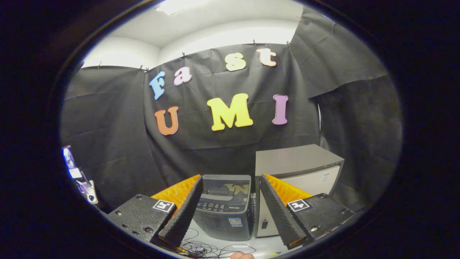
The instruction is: Put the clothes into the washing machine and then close the washing machine lid.
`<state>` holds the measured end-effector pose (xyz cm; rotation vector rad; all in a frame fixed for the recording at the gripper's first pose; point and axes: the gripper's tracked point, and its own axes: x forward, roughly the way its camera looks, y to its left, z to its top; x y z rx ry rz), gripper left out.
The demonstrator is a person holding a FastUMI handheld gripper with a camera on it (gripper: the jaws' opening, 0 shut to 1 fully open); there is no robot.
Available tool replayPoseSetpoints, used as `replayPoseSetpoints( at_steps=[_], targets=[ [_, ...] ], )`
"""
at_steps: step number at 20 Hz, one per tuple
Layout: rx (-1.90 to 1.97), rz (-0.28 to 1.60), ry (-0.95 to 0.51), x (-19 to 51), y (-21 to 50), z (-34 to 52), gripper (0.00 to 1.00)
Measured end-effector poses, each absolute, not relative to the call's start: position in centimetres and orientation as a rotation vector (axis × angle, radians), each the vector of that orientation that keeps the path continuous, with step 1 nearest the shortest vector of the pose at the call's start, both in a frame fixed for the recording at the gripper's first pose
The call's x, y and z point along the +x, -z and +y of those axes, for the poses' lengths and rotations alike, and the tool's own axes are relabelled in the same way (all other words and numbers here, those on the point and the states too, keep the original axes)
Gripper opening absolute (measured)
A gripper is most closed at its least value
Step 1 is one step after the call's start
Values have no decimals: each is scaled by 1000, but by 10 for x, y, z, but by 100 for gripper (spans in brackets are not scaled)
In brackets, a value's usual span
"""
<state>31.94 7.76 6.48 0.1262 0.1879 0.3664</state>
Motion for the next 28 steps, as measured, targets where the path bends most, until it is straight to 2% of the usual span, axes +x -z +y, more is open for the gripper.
replayPoseSetpoints(
  at_steps=[28],
  targets=[
    [72,192,-428,312,-63,77,100]
  ],
)
